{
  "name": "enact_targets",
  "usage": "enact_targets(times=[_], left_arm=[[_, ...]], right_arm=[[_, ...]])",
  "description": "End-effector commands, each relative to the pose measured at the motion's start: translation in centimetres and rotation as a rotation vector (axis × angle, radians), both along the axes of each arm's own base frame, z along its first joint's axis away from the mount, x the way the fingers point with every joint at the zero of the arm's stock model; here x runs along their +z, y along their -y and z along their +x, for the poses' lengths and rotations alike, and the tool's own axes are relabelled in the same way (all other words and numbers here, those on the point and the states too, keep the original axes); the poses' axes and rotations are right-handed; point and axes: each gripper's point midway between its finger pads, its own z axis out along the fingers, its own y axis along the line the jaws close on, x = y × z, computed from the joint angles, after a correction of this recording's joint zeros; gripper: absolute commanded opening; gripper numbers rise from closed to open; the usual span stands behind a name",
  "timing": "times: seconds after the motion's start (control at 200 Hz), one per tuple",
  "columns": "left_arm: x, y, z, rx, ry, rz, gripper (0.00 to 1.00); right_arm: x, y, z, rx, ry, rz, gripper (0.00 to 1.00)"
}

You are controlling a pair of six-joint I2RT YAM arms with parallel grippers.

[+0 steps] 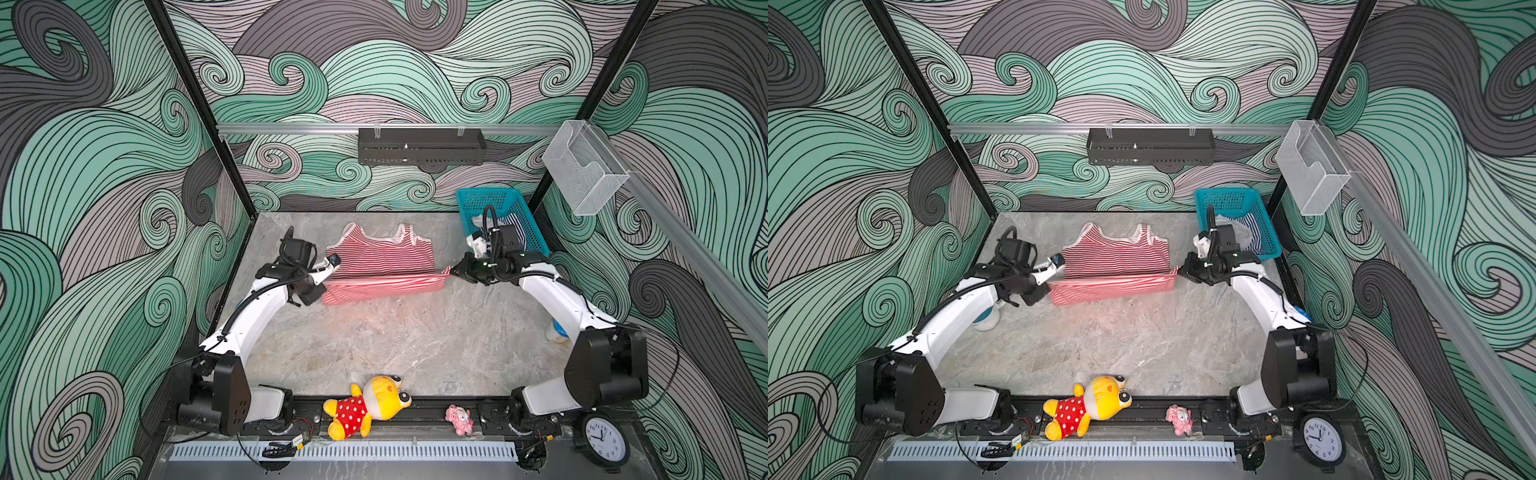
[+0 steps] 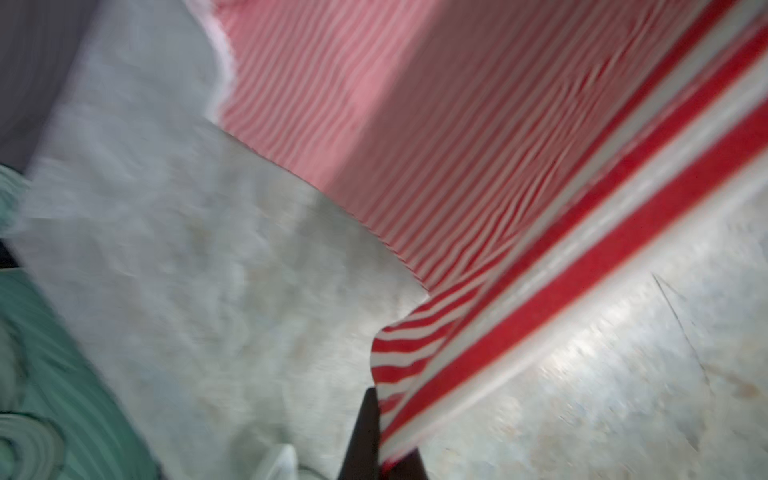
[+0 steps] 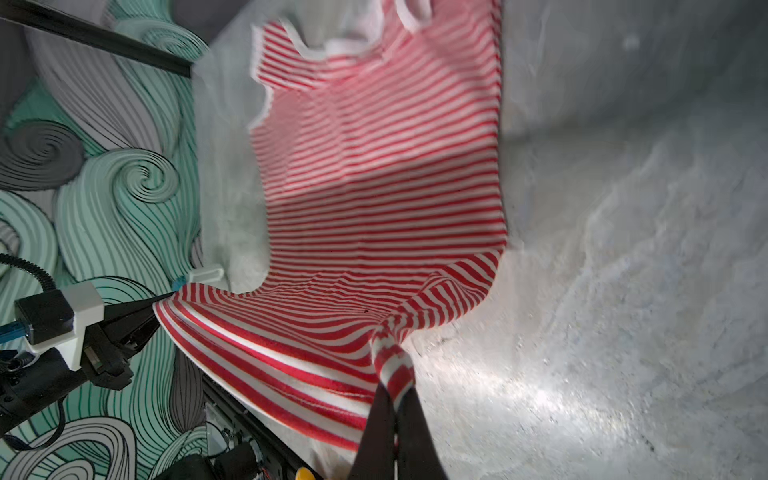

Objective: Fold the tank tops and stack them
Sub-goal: 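Raise the top again with both grippers, letting it hang straight, then lay the hanging top flat on the table, dragging it toward the robot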

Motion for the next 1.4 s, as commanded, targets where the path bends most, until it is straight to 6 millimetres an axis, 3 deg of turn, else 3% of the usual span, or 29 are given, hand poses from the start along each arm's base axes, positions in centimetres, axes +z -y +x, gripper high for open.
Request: enact_targets(times=[0.0, 0.135, 0.405, 0.5, 0.586, 0.676, 0.766, 0.951, 1.001, 1.131, 1.286, 1.396], left_arm=[[9.6, -2.5, 2.7, 0.164, 0.214, -0.043, 0.00], [16.9, -2.3, 1.9, 0.177, 0.312, -0.109, 0.00], [25.6, -3.0, -2.8, 0.183, 0.462, -0.125, 0.00], [28.9, -3.3, -4.1, 0.196, 0.523, -0.141, 0.00], [31.3, -3.3, -4.8, 0.202, 0.574, -0.163, 0.00], [33.1, -3.4, -4.8, 0.207, 0.615, -0.174, 0.00], [33.3, -3.7, -3.4, 0.217, 0.629, -0.153, 0.00], [31.5, -4.0, 2.2, 0.229, 0.627, -0.114, 0.00], [30.3, -4.1, 4.9, 0.233, 0.611, -0.112, 0.00], [29.9, -4.6, 9.6, 0.226, 0.655, -0.135, 0.00], [30.5, -5.3, 13.9, 0.249, 0.695, -0.155, 0.00], [32.8, -6.9, 14.8, 0.304, 0.769, -0.192, 0.00]], right_arm=[[9.0, 1.7, 0.2, -0.058, 0.193, -0.021, 0.00], [15.1, 1.7, -1.7, -0.043, 0.284, -0.008, 0.00], [25.3, 2.5, -8.3, -0.049, 0.490, 0.013, 0.00], [28.0, 2.8, -9.6, -0.057, 0.549, 0.016, 0.00], [29.2, 3.0, -9.6, -0.071, 0.568, 0.018, 0.00], [30.0, 2.7, -8.5, -0.079, 0.566, 0.035, 0.00], [30.4, 2.4, -6.8, -0.083, 0.562, 0.040, 0.00], [29.5, 1.3, -1.0, -0.074, 0.515, 0.035, 0.00], [28.9, 0.9, 0.9, -0.070, 0.494, 0.039, 0.00], [27.6, 0.1, 5.2, -0.064, 0.461, 0.048, 0.00], [28.0, 0.2, 9.7, -0.066, 0.486, 0.094, 0.00], [30.3, 0.2, 10.4, -0.041, 0.545, 0.183, 0.00]])
